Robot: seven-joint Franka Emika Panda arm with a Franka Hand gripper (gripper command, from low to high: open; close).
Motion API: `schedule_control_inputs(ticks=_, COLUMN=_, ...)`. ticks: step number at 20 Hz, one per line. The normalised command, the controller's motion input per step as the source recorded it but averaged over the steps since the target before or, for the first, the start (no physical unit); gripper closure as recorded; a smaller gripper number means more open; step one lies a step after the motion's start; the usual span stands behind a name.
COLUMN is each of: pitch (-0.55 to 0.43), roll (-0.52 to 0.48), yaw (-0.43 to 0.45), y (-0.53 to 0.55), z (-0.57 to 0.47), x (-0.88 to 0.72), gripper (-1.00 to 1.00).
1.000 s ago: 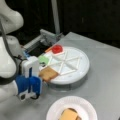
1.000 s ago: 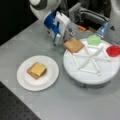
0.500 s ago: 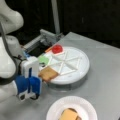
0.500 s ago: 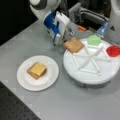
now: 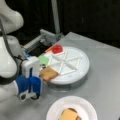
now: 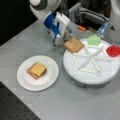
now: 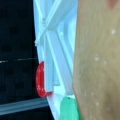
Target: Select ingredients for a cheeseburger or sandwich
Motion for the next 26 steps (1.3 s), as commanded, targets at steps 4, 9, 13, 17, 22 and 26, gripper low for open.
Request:
schedule_control_inputs(ticks=4, pitch=-0.078, roll=0.138, yaw=0.058, y=-0.19, z=-0.16, x=0.28, gripper=1.0)
schedule_control_inputs(ticks=9, pitch=-0.072, roll=0.139, yaw=0.073, y=-0.21, z=-0.14, x=0.3, gripper=1.0)
schedule_control_inputs(ticks=13, pitch=-0.057, roll=0.14, yaw=0.097, y=-0.23, z=-0.13, x=0.33, gripper=1.0)
schedule_control_inputs(ticks=17, pitch=-0.008, roll=0.147, yaw=0.148, y=-0.34, z=-0.03, x=0.29, gripper=1.0)
schedule_control_inputs(ticks=22, pitch=0.141, roll=0.105, yaw=0.224, y=-0.46, z=0.13, x=0.22, gripper=1.0)
schedule_control_inputs(ticks=26, pitch=0.273, roll=0.004, yaw=0.275, y=-0.34, z=0.24, x=0.25, gripper=1.0)
